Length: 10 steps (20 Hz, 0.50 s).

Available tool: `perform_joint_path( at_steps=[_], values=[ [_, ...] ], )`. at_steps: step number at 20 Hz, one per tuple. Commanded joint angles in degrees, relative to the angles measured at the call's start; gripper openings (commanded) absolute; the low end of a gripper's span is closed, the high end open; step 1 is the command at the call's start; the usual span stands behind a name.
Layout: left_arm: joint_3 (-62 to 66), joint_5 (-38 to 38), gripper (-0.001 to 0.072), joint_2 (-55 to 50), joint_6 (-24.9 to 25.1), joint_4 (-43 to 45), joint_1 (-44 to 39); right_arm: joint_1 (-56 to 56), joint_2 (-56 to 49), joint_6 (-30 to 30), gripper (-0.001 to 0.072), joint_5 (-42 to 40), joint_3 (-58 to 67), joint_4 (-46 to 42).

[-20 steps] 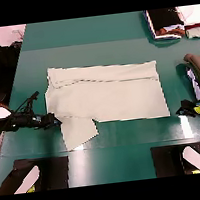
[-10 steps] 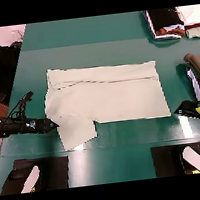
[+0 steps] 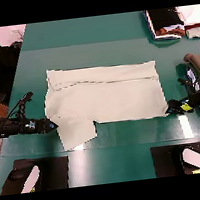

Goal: Fold the shirts.

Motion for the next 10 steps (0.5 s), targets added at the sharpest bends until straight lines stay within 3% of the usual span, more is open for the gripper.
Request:
perform_joint_path(
  at_steps=[1,4,7,10],
  values=[
    [0.07,-2.58,0.0023,0.20,-1.79,0.48,0.04,0.72,2.36,0.17,0.0020,1.90,-0.02,-1.42],
    [0.07,-6.62,0.0023,2.03,-4.83,4.35,0.04,-1.16,9.64,0.17,0.0019,8.33,-0.04,-7.10],
    [1.18,-9.84,0.0023,7.30,-7.54,0.46,0.04,-5.27,18.18,0.20,0.0019,14.10,-0.02,-11.21],
    [7.45,-5.01,0.0023,6.23,-7.37,-2.89,0.04,-6.69,22.88,0.26,0.0019,14.49,0.48,-7.52]
  ],
)
